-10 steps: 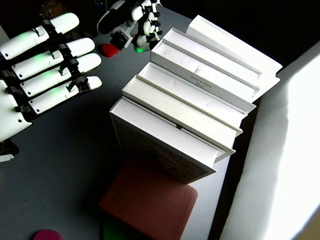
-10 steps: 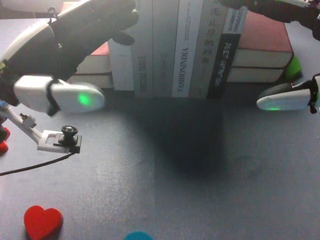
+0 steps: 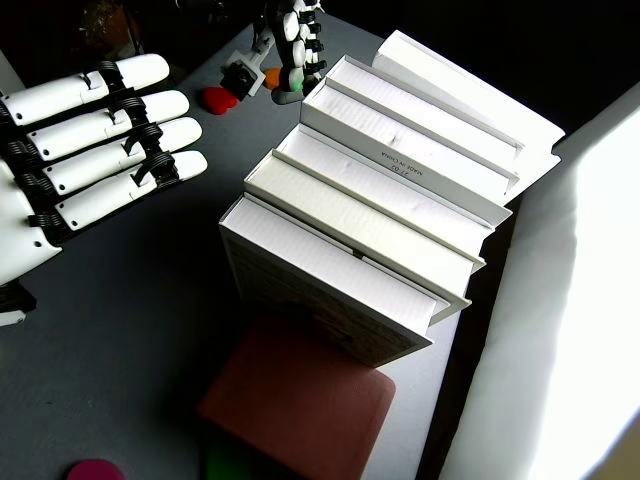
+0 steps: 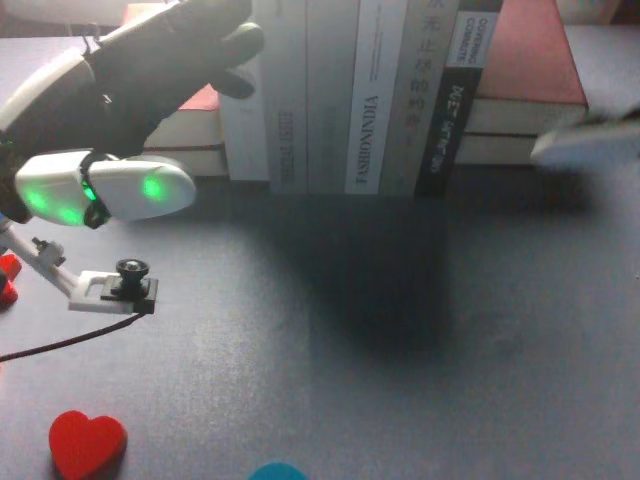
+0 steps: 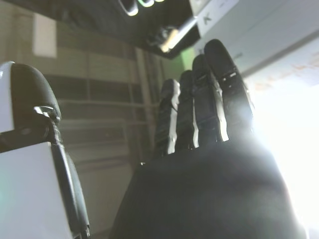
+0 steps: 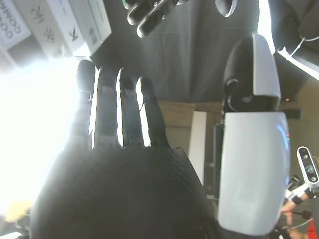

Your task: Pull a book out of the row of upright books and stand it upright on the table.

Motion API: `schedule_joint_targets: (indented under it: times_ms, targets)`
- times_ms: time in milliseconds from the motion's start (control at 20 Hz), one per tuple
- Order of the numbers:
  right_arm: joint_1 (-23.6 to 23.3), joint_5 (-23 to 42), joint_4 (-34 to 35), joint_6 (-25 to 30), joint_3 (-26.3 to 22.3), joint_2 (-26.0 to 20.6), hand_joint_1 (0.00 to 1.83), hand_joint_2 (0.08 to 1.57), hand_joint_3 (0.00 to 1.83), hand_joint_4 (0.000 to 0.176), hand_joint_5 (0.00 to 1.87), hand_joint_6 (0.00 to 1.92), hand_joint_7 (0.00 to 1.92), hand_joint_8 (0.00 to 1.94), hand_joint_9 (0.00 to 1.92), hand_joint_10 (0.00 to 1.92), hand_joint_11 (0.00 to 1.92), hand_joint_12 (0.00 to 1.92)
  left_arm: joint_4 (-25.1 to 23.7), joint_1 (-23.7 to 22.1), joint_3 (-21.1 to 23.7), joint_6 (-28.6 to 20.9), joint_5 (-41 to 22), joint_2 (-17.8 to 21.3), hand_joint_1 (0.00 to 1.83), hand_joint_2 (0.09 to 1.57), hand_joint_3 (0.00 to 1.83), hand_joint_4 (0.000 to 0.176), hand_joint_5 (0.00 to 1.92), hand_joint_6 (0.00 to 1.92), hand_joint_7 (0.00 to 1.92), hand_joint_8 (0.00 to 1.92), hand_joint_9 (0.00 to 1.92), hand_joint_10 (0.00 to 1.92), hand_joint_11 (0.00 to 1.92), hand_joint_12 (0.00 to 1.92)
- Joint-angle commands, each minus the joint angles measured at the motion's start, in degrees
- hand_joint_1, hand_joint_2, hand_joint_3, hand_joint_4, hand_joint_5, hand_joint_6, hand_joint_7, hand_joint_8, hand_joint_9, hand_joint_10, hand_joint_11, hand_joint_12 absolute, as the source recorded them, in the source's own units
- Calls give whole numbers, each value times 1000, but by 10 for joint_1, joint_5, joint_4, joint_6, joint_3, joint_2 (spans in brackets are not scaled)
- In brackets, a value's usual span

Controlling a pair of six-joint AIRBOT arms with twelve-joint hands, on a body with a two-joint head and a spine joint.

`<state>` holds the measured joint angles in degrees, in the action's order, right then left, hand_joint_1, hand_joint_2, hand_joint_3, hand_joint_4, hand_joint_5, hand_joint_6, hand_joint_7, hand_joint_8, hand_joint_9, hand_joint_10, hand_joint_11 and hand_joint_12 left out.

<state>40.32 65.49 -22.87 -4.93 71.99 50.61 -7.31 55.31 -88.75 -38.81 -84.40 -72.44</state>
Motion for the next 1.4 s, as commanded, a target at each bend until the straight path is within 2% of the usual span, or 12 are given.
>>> schedule_joint_targets:
  times_ms: [0, 100, 350, 400, 500, 550, 600, 650, 700, 900, 1050, 1350]
  targets:
    - [-16, 57, 37, -8, -5, -10, 783, 1002, 3, 92, 239, 3, 205, 0, 221, 0, 0, 1096, 43, 0, 0, -5, -81, 6, 968, 799, 0, 37, 173, 0, 122, 0, 190, 0, 0, 1217]
    - [-46, 25, 21, -20, -5, -18, 888, 1014, 1, 74, 292, 14, 88, 0, 50, 0, 0, 920, 69, 10, 4, -5, -93, 15, 886, 861, 16, 82, 199, 8, 111, 8, 237, 18, 0, 1272]
    - [-103, -43, -13, -20, 32, 16, 711, 1021, 0, 119, 436, 18, 2, 0, 0, 0, 0, 12, 76, 13, 14, -5, -96, 28, 775, 958, 11, 51, 151, 5, 97, 7, 230, 16, 0, 1134]
    - [-118, -61, -24, -20, 42, 28, 693, 1016, 0, 165, 447, 18, 0, 0, 0, 0, 0, 2, 74, 10, 13, -5, -95, 28, 765, 954, 5, 50, 162, 5, 121, 8, 256, 18, 0, 1161]
    - [-144, -93, -46, -20, 60, 50, 821, 1082, 23, 98, 435, 6, 0, 0, 0, 0, 0, 0, 69, 7, 12, -5, -94, 28, 777, 954, 2, 63, 150, 0, 106, 1, 249, 9, 0, 1137]
    - [-151, -103, -52, -20, 67, 57, 749, 1087, 21, 160, 432, 3, 0, 0, 0, 0, 0, 0, 67, 6, 11, -5, -93, 28, 748, 953, 1, 61, 157, 3, 93, 0, 250, 8, 0, 1130]
    - [-156, -116, -56, -20, 76, 64, 687, 1080, 15, 149, 434, 3, 0, 0, 0, 0, 0, 0, 63, 2, 11, -5, -90, 28, 753, 956, 2, 62, 165, 3, 85, 0, 247, 5, 0, 1103]
    - [-156, -121, -56, -20, 81, 67, 677, 1091, 18, 111, 434, 3, 0, 0, 0, 0, 0, 0, 61, 1, 11, -5, -89, 28, 774, 967, 6, 65, 179, 8, 98, 6, 246, 4, 0, 1094]
    - [-156, -129, -56, -20, 89, 73, 559, 1086, 15, 129, 404, 1, 0, 0, 0, 0, 0, 0, 60, 1, 10, -5, -89, 27, 807, 950, 0, 71, 194, 12, 120, 13, 272, 14, 0, 1091]
    - [-165, -165, -57, -23, 116, 91, 367, 1108, 14, 103, 416, 6, 0, 0, 0, 0, 0, 0, 59, 0, 10, -5, -89, 27, 741, 982, 5, 39, 198, 3, 143, 5, 280, 8, 0, 1155]
    - [-172, -192, -58, -28, 134, 103, 290, 1083, 1, 139, 426, 8, 0, 0, 0, 0, 0, 0, 56, -3, 11, -5, -89, 28, 830, 956, 0, 29, 199, 11, 134, 4, 259, 4, 0, 1091]
    - [-177, -226, -58, -29, 160, 125, 280, 1035, 0, 141, 427, 5, 0, 0, 0, 0, 0, 0, 55, -3, 12, -5, -90, 27, 714, 1006, 12, 62, 246, 9, 163, 9, 298, 14, 0, 1086]
